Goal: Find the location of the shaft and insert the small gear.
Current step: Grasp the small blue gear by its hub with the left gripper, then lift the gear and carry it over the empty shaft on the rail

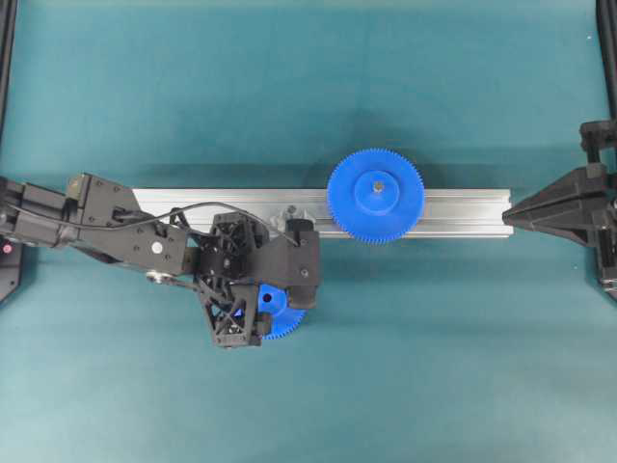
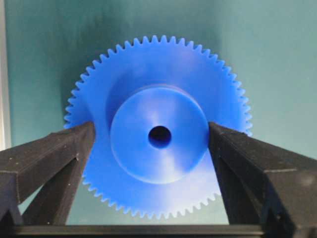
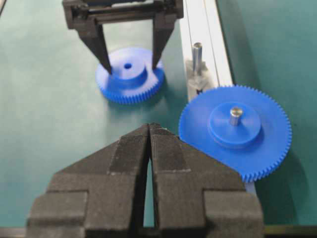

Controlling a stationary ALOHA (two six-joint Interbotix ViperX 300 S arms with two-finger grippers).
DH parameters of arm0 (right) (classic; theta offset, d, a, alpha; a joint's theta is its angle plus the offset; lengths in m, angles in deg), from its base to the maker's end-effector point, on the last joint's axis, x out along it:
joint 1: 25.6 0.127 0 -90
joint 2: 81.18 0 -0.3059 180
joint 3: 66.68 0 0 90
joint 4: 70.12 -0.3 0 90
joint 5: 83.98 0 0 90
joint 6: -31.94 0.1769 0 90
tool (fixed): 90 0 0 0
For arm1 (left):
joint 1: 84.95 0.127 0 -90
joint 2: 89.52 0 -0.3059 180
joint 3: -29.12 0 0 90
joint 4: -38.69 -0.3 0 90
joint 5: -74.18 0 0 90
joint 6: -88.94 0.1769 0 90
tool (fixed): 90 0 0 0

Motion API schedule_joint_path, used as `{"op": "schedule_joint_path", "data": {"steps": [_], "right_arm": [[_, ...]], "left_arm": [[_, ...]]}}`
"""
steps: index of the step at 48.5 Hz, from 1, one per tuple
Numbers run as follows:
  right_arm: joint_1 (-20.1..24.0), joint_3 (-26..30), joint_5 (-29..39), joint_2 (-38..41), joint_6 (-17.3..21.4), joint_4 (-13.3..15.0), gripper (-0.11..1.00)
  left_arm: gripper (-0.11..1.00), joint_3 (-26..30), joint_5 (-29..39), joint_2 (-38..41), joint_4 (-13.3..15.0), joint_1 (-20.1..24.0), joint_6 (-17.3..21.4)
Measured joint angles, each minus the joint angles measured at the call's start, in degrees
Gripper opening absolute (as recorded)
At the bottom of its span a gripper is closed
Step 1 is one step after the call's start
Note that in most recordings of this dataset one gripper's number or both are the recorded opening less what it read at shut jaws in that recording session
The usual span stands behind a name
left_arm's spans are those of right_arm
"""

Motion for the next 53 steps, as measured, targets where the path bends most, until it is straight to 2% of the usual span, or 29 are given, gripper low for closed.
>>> {"op": "schedule_joint_path", "data": {"steps": [5,11,24,42,53], "right_arm": [[0.0,0.0,0.1,-0.1,0.0,0.0,0.06],[0.0,0.0,0.1,-0.2,0.0,0.0,0.06],[0.0,-0.5,0.1,-1.3,0.0,0.0,0.06],[-0.3,-1.1,0.0,-1.8,0.0,0.0,0.06],[-0.4,-1.1,0.0,-2.1,0.0,0.0,0.06]], "left_arm": [[0.84,0.0,0.2,0.1,0.1,-0.2,-0.2],[0.65,0.1,1.3,0.0,0.1,-0.5,0.0],[0.64,1.5,6.8,-1.1,0.1,-0.3,1.0],[0.64,7.6,19.1,-6.4,0.1,0.5,7.2],[0.64,10.4,21.4,-9.9,0.0,4.1,10.9]]}}
